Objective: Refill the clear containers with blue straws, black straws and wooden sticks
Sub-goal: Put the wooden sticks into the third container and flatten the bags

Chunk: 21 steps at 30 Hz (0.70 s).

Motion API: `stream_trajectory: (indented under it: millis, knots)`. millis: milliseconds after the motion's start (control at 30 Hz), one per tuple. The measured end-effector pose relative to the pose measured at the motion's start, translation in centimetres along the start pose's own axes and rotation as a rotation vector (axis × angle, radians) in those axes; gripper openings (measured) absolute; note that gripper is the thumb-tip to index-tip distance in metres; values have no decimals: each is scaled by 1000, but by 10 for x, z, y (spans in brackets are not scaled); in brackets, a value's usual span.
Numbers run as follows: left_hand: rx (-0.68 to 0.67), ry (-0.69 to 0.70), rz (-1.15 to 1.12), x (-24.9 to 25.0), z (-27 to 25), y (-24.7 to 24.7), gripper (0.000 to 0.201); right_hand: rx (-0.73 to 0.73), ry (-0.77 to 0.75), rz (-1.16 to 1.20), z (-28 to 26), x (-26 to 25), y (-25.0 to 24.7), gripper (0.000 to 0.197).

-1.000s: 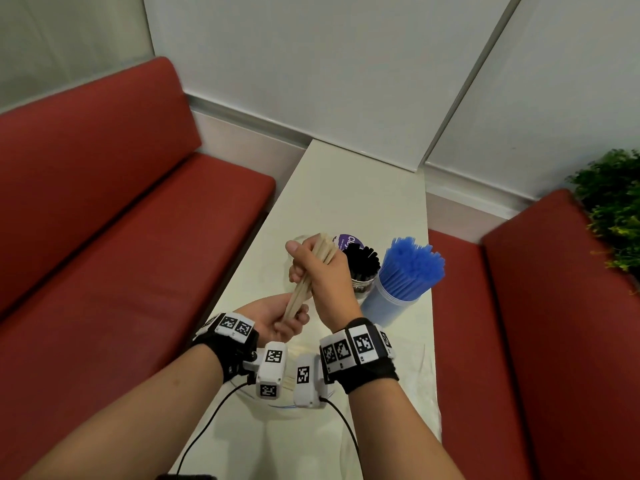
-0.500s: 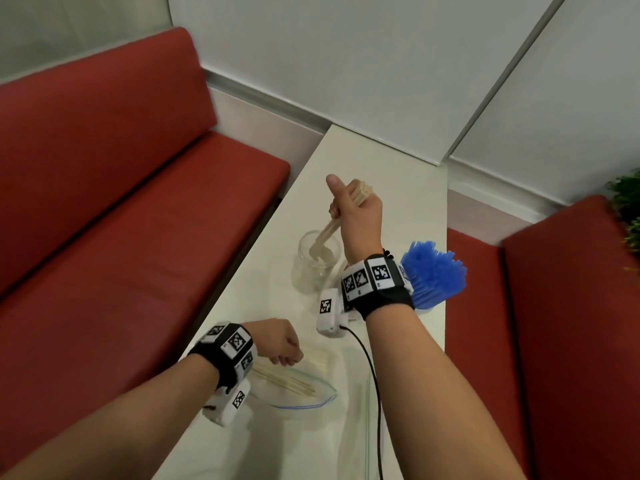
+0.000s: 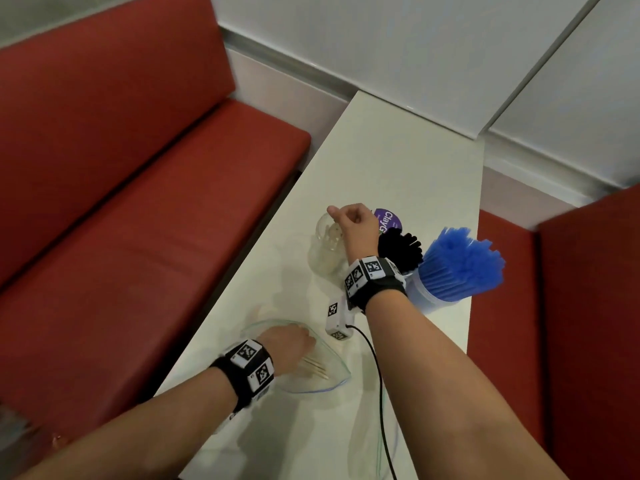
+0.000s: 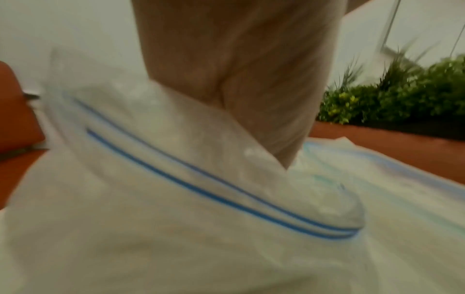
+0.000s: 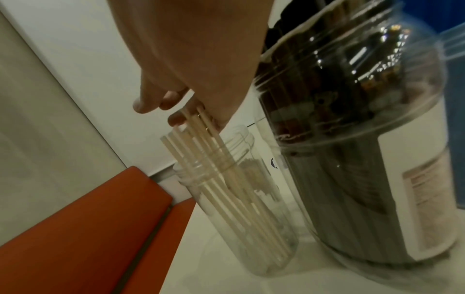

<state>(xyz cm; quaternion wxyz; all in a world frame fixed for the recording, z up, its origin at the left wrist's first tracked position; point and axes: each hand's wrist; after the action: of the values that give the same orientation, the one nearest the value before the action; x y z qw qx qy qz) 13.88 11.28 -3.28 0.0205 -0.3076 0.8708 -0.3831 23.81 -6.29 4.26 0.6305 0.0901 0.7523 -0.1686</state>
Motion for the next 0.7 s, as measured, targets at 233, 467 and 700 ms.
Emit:
stream_trajectory:
  millis: [233, 467, 700]
  knots:
    - [106, -101, 57, 7, 2, 27, 48, 81, -249, -66, -23, -21, -8, 11]
    - [53, -75, 160, 9, 1, 28, 40, -99, -212, -24, -90, 7, -4, 10]
    - [-17, -96, 134, 13, -6, 11, 36, -496, 139, -123, -148, 93, -2, 18]
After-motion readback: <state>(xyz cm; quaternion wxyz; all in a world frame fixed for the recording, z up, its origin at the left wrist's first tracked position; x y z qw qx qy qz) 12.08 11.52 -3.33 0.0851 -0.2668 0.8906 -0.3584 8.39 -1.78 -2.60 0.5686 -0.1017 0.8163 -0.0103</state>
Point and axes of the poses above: each hand's wrist, its own z-axis towards the middle knuckle, its own y-axis out of the palm, x = y × z, and after that the axes turned 12 degrees about -x, right-handed
